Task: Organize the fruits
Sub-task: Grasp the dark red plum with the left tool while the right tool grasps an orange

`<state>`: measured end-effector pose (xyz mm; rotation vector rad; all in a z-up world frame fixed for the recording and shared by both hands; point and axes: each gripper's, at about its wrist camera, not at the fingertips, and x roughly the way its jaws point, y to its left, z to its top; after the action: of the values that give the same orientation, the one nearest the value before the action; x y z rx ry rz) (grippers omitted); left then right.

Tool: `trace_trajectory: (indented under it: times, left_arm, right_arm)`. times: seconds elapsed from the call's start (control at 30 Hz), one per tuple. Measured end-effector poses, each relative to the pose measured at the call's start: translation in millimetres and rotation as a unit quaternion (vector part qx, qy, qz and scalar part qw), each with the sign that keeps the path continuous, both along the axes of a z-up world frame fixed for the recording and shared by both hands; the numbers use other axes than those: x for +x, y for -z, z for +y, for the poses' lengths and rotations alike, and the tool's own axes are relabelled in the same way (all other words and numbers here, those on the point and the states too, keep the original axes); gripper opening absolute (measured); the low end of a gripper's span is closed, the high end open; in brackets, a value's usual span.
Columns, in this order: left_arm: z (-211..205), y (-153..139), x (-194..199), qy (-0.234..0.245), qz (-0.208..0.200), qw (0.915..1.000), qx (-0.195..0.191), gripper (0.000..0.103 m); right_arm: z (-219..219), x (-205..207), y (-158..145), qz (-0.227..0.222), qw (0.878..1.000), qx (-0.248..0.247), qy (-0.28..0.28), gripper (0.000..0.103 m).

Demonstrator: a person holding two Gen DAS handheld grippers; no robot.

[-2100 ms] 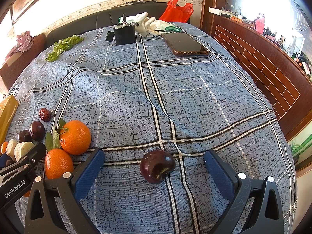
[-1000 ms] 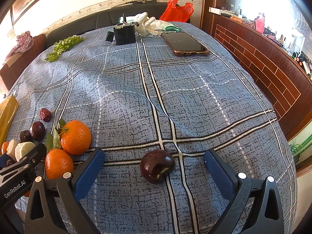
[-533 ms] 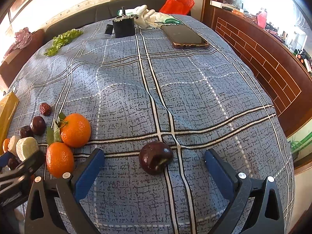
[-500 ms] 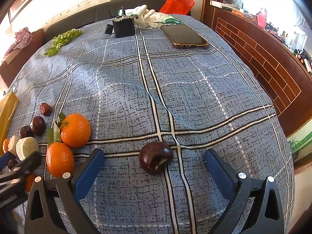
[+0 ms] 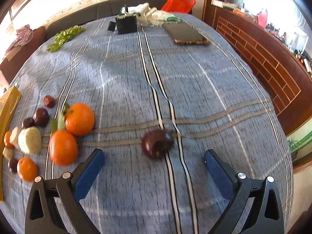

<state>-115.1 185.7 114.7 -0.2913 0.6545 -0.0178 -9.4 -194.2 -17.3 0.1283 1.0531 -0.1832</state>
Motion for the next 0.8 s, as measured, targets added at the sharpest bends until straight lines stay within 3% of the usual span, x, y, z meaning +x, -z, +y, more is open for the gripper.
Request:
trace_trajectory:
  times: [0.03, 0.13, 0.2, 0.23, 0.27, 0.3, 0.37, 0.6, 0.63, 0.7, 0.8]
  left_arm:
    - [2, 4, -2, 0.002, -0.003, 1.0, -0.001, 0.084]
    - [4, 17, -1, 0.002, 0.001, 1.0, -0.004, 0.084]
    - [4, 27, 1, 0.018, 0.013, 0.9995, -0.022, 0.083]
    - [2, 30, -1, 0.027, 0.015, 0.9991, -0.028, 0.081]
    - [-1, 33, 0, 0.042, 0.015, 0.9985, -0.032, 0.071]
    - [-5, 36, 0, 0.055, 0.016, 0.9979, -0.031, 0.063]
    - [-12, 39, 0, 0.073, 0.02, 0.9968, -0.023, 0.057]
    - [-38, 50, 0, 0.147, 0.024, 0.9888, 0.001, 0.056]
    - [-42, 51, 1, 0.158, 0.025, 0.9871, 0.003, 0.056]
    - [-56, 53, 4, 0.181, 0.028, 0.983, 0.009, 0.056]
    - [-75, 59, 10, 0.208, 0.04, 0.9769, 0.025, 0.056]
  right_arm:
    - [-1, -7, -4, -0.004, 1.0, 0.005, 0.004, 0.091]
    - [6, -32, -26, -0.049, 0.998, 0.038, -0.016, 0.091]
    - [23, -42, -42, -0.082, 0.993, 0.059, -0.058, 0.091]
    - [32, -44, -47, -0.093, 0.989, 0.075, -0.082, 0.091]
    - [47, -45, -50, -0.101, 0.983, 0.099, -0.119, 0.091]
    - [57, -44, -50, -0.102, 0.978, 0.113, -0.141, 0.09]
    - [80, -40, -48, -0.101, 0.97, 0.125, -0.18, 0.083]
    - [125, -15, -20, -0.064, 0.962, 0.136, -0.226, 0.061]
    - [125, -13, -14, -0.054, 0.963, 0.139, -0.226, 0.051]
    - [122, -11, -10, -0.051, 0.961, 0.144, -0.228, 0.042]
    - [116, -13, -9, -0.051, 0.959, 0.156, -0.23, 0.039]
